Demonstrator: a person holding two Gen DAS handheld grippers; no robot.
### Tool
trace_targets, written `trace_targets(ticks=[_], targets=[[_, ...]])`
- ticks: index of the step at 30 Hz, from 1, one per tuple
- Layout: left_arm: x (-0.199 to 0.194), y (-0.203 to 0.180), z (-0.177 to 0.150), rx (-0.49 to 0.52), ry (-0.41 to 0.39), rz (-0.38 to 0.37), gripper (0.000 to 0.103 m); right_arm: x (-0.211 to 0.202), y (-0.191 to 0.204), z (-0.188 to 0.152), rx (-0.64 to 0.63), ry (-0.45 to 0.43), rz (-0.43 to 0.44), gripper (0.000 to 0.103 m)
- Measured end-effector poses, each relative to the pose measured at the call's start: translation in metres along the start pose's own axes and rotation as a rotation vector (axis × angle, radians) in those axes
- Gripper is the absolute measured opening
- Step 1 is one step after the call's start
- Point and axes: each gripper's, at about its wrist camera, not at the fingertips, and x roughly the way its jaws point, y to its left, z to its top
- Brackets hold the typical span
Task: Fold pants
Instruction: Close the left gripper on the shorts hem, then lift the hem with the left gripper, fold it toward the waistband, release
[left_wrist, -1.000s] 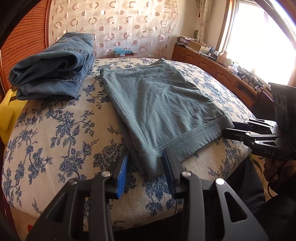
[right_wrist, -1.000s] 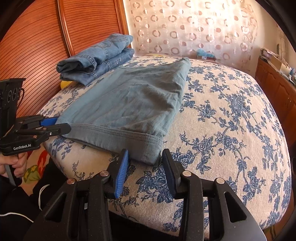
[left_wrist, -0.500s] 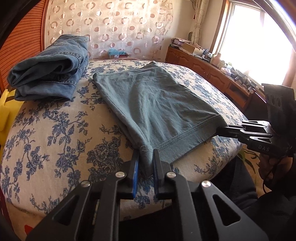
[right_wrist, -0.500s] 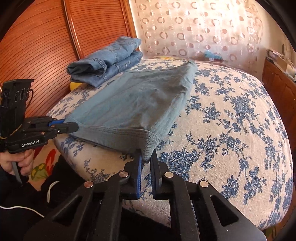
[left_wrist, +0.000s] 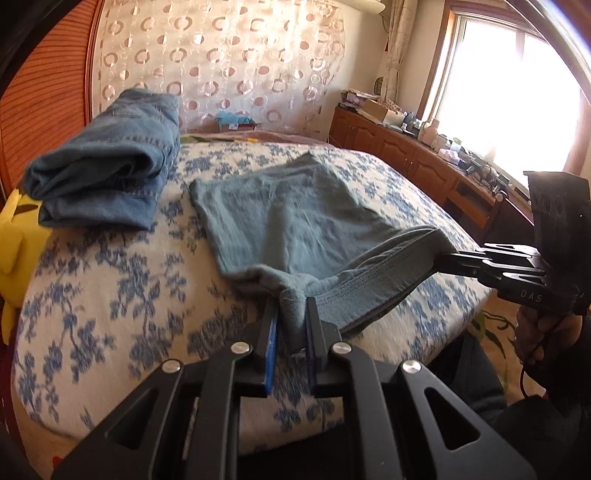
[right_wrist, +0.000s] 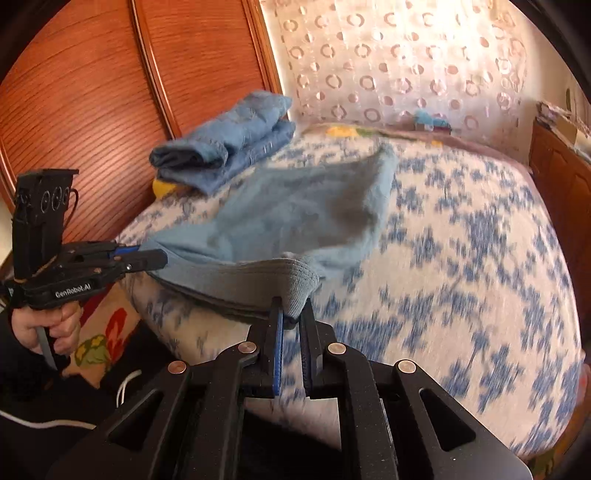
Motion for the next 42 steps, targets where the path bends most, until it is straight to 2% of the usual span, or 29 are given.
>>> trace_targets(ticks=[6, 11, 18, 26, 39, 42], targets=[[0.015, 0.01, 0.038, 0.016, -0.043, 0.025, 0.009, 0.014, -0.011, 0.035, 0.007, -0.04, -0.016, 0.005], [0.035, 0.019, 0.061, 0.039, -0.045, 0.045, 0.009, 0.03, -0.019, 0.052, 0.007, -0.048, -0.04, 0.005], [0.065, 0.029, 0.079, 0.06, -0.027, 0.08, 0.009, 0.055, -0.04, 0.073, 0.043, -0.053, -0.056, 0.005], [0.081, 0.034, 0.106, 0.071, -0.031, 0.104, 0.009, 0.075, -0.051, 0.096, 0.054, -0.07, -0.07, 0.005], [0.103, 0.048, 0.123, 0.065, -0.009, 0.149, 0.009, 0.102, -0.079, 0.117, 0.133, -0.071, -0.081, 0.005], [0.106, 0.05, 0.121, 0.055, 0.004, 0.138, 0.01, 0.103, -0.08, 0.118, 0.128, -0.08, -0.084, 0.005]])
